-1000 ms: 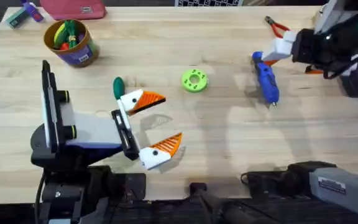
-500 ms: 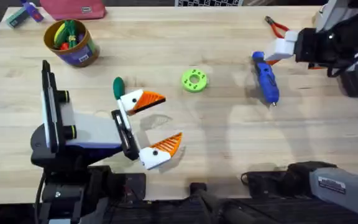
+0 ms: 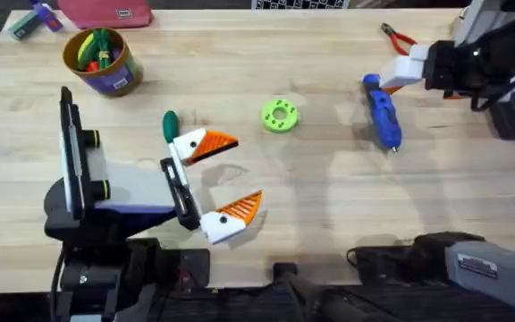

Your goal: Pick up the gripper from the table and insert it into the empty holder that is missing its gripper. Then pick up a screw, insert it into the mounting hole, and use the screwdriver to tighten it. Finally, clean up the table by picking up the vegetable and placing it into the bucket.

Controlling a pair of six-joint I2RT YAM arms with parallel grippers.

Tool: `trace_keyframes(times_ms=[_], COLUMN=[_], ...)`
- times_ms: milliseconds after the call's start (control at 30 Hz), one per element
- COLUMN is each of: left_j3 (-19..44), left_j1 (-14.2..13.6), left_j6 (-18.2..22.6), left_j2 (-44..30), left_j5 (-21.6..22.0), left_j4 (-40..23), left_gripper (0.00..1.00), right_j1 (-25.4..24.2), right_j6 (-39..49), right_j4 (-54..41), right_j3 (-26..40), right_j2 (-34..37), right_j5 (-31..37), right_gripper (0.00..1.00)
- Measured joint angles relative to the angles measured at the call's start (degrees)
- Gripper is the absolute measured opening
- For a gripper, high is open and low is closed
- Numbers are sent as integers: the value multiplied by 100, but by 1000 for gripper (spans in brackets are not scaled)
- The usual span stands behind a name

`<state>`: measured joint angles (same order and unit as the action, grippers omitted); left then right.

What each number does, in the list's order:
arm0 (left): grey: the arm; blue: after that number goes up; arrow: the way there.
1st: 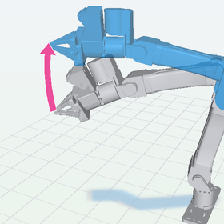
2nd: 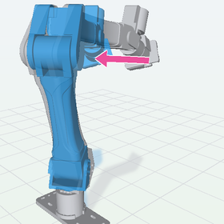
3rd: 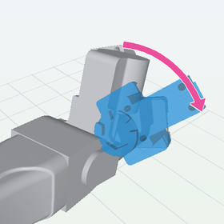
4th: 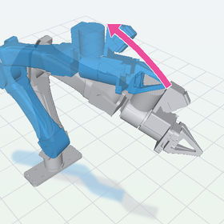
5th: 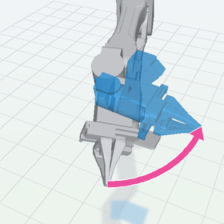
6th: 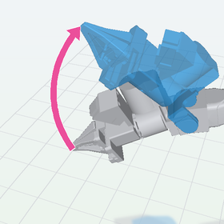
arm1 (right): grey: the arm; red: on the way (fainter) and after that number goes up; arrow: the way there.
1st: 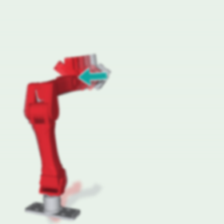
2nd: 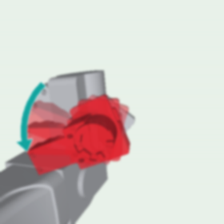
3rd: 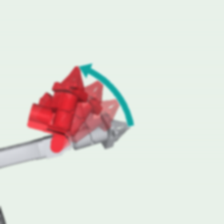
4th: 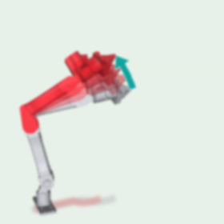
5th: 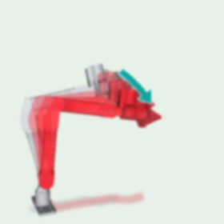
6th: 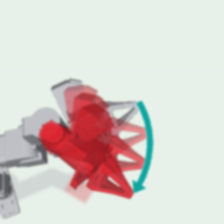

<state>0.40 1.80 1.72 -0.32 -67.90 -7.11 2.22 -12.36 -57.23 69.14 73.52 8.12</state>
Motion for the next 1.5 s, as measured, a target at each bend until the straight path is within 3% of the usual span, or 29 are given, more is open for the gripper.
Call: trace_keyframes(times_ms=[133,333,367,667,1133,1500], left_j3=[0,0,0,0,0,0], left_j1=[0,0,0,0,0,0], left_j6=[-6,10,26,37,37,38], left_j2=[0,1,2,2,0,1], left_j5=[0,2,2,2,2,2], left_j4=[0,2,2,2,2,2], left_gripper=[981,56,22,12,11,11], right_j1=[0,0,0,0,-66,-228], right_j6=[0,0,0,4,1122,1263], right_j4=[0,6,13,115,594,760], right_j3=[0,0,0,0,29,485], right_j2=[0,1,0,82,1104,2266], right_j5=[0,0,0,0,0,-65], right_gripper=[994,994,994,994,994,994])
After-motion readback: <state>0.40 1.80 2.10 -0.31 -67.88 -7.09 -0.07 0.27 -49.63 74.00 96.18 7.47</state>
